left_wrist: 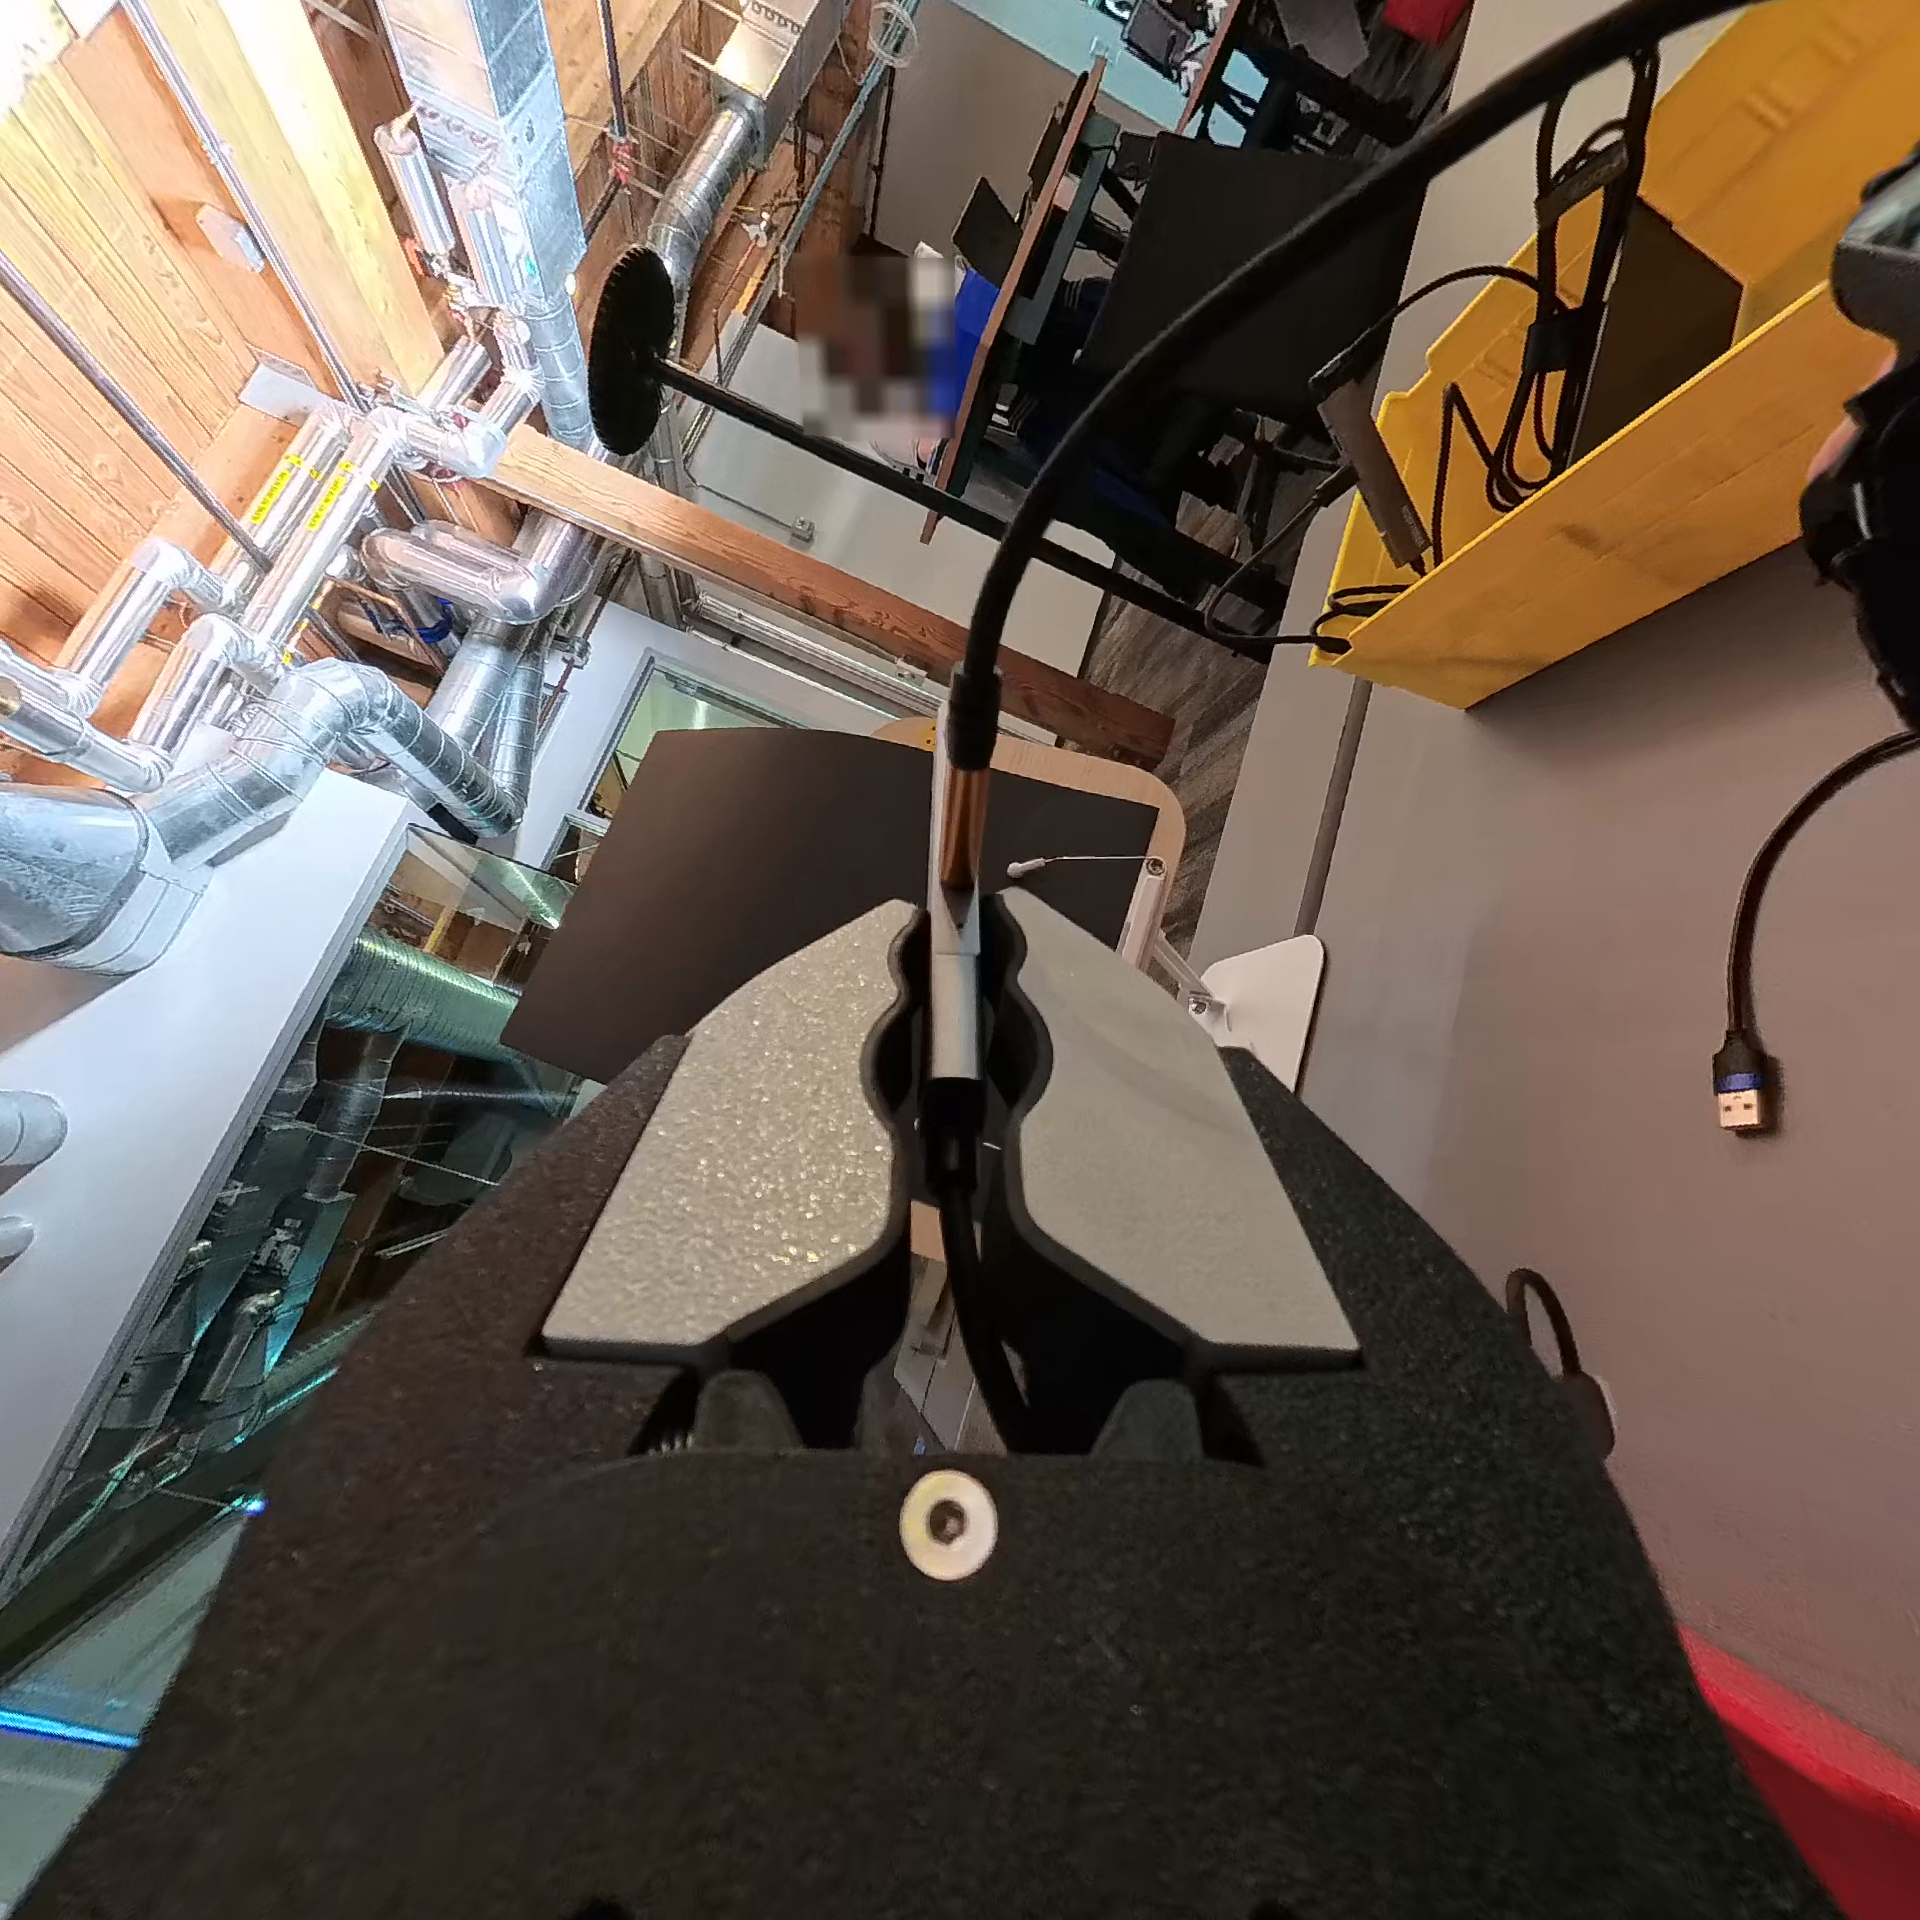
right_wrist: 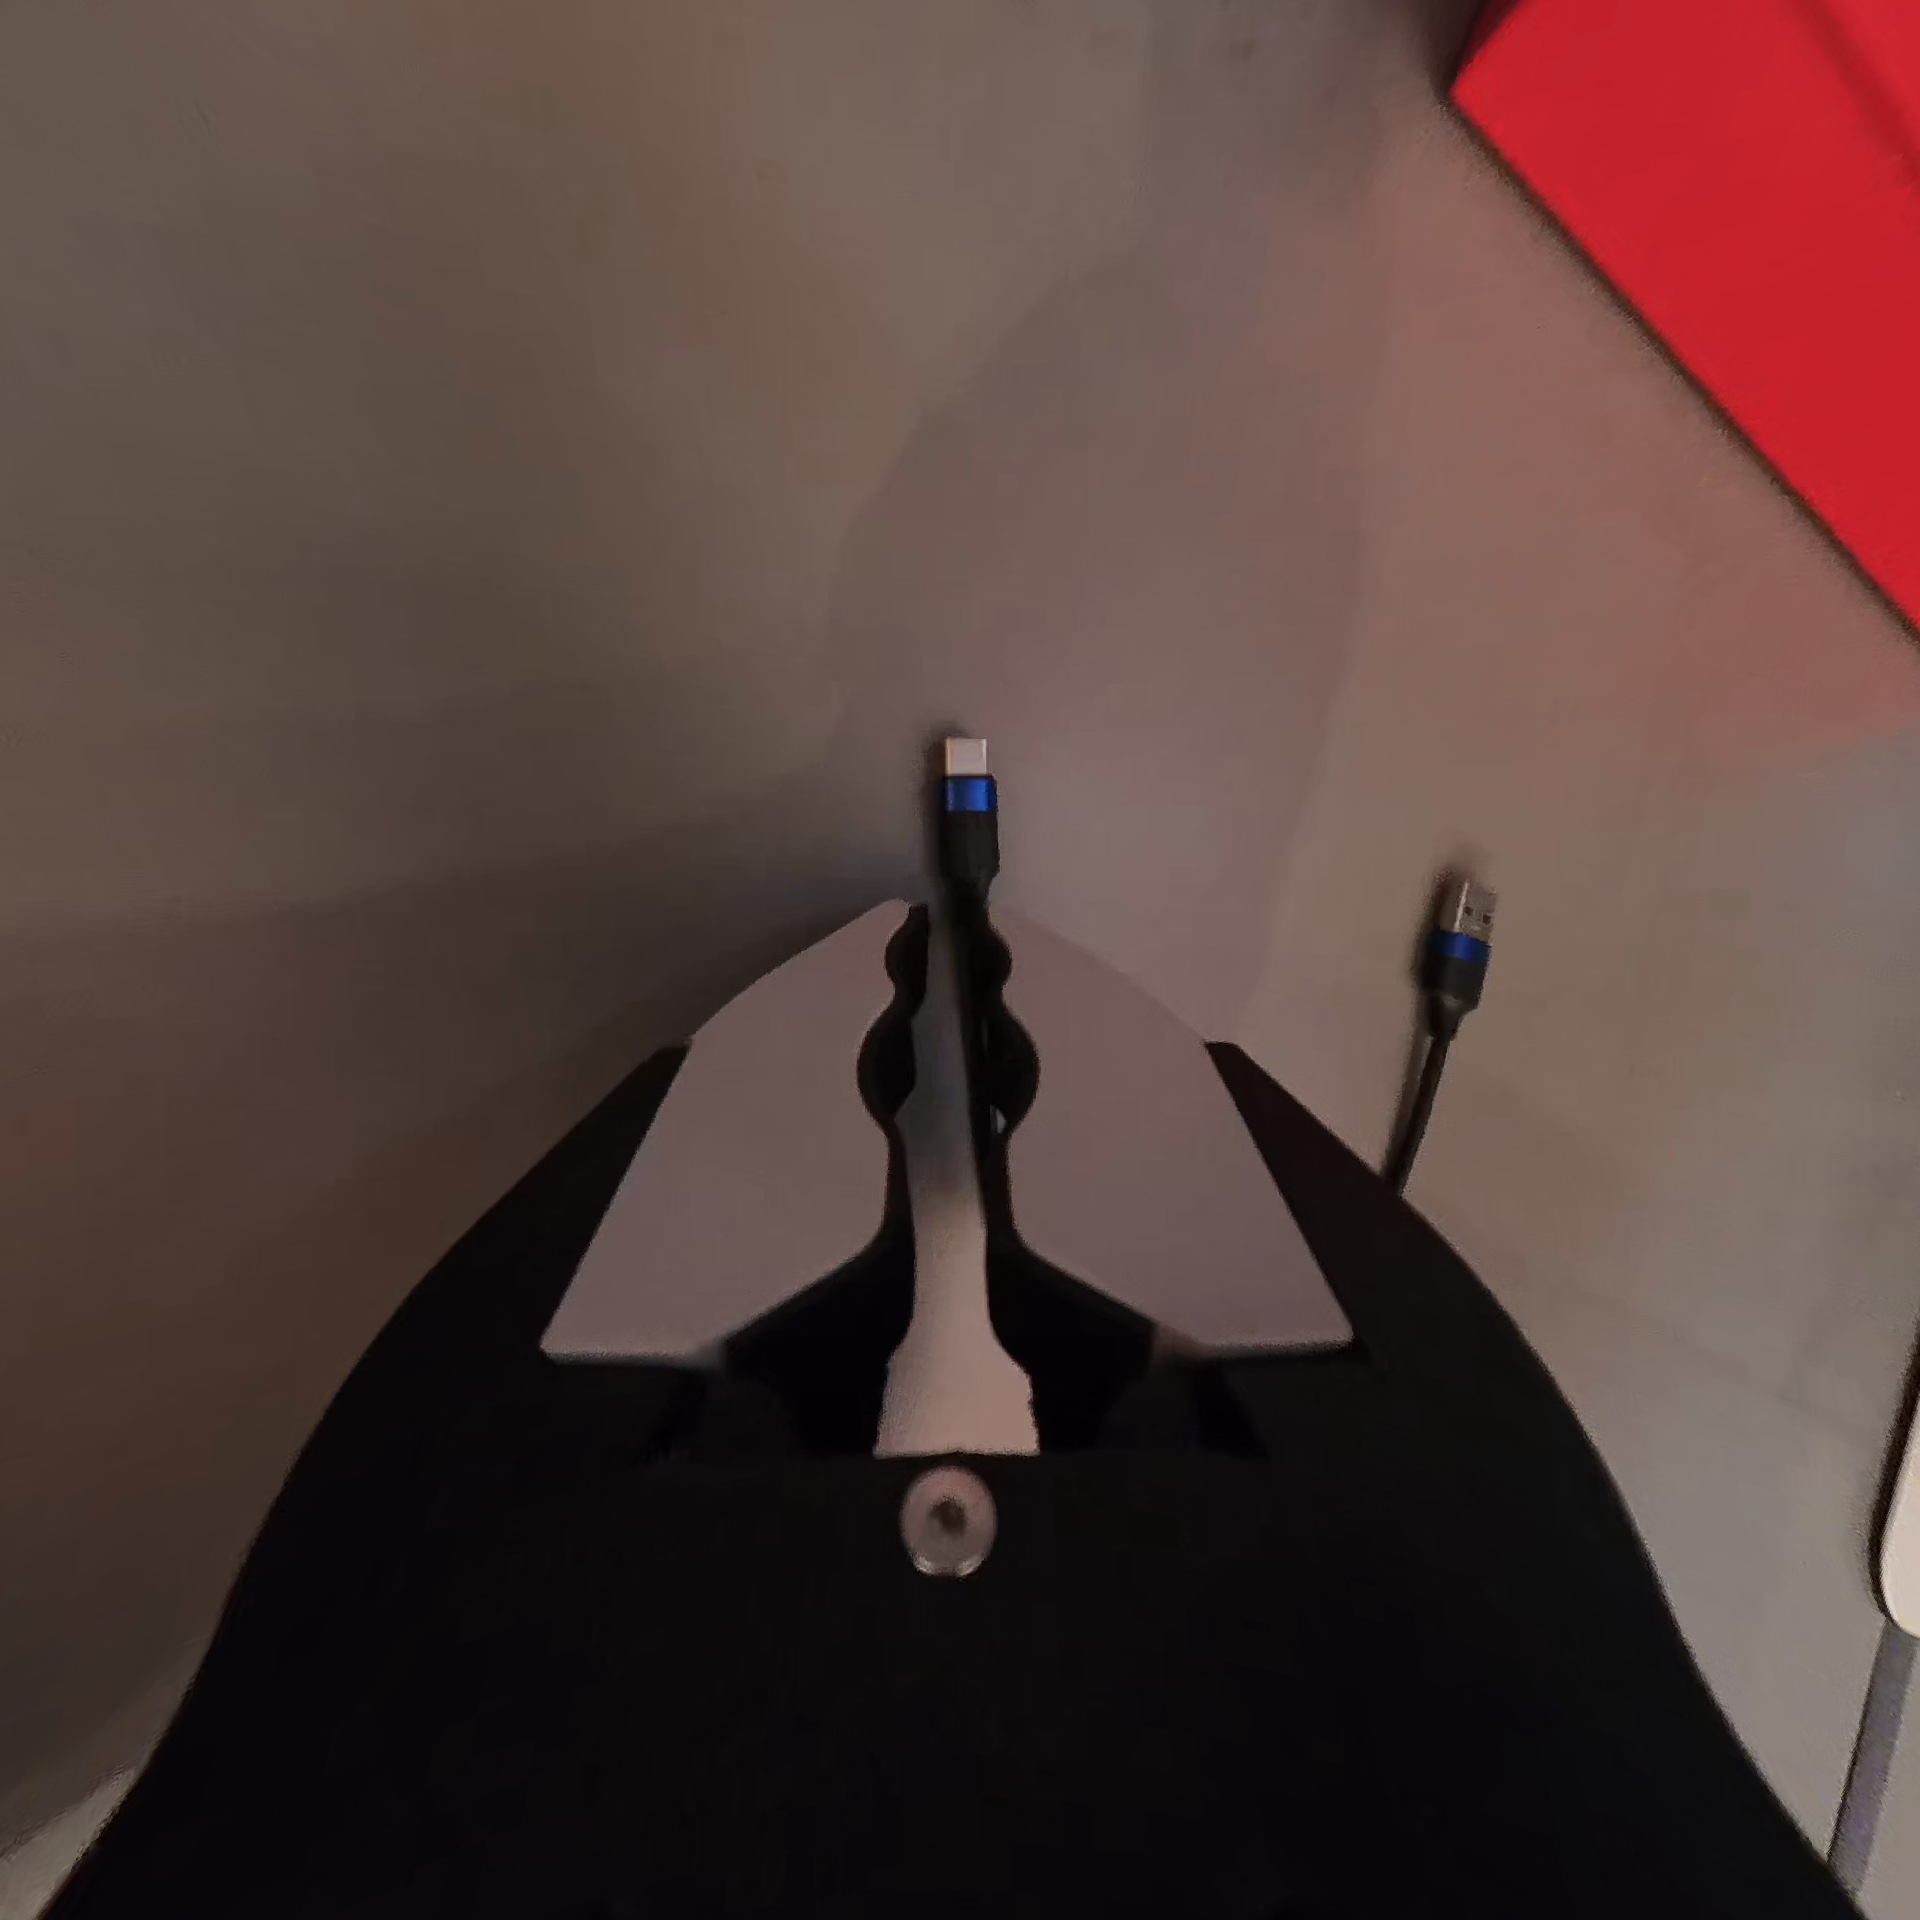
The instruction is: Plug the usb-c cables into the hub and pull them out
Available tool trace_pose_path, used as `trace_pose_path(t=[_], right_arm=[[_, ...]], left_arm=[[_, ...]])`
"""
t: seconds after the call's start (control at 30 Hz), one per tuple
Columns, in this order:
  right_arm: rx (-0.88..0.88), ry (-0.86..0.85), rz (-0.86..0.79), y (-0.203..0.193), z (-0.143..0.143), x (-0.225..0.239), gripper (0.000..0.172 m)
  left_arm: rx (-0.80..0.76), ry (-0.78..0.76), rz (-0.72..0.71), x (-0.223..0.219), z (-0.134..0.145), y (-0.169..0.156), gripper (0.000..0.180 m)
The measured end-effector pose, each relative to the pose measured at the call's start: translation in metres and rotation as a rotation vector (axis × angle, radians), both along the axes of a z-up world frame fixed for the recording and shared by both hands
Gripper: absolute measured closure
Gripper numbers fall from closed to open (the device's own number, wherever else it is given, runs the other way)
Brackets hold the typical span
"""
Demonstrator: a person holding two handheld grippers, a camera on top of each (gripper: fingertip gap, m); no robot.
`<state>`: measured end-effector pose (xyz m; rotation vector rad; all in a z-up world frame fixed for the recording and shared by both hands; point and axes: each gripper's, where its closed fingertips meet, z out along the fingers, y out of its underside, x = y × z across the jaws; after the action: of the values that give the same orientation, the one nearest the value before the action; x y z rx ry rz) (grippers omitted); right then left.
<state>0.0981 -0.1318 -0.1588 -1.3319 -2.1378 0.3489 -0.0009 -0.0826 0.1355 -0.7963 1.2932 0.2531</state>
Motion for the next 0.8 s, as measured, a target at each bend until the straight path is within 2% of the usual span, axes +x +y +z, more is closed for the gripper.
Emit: trace_pose_path(t=[0.5,0.67,0.8], right_arm=[[0.051,0.164,-0.064,0.017,0.003,-0.024,0.163],[0.189,0.159,-0.027,0.021,0.004,-0.025,0.162],[0.201,0.177,-0.037,0.023,0.007,-0.027,0.157]], left_arm=[[-0.012,-0.005,0.018,-0.004,-0.001,0.004,0.172],[-0.013,-0.004,0.022,-0.004,-0.001,0.004,0.172],[-0.014,-0.007,0.024,-0.005,-0.001,0.004,0.172]])
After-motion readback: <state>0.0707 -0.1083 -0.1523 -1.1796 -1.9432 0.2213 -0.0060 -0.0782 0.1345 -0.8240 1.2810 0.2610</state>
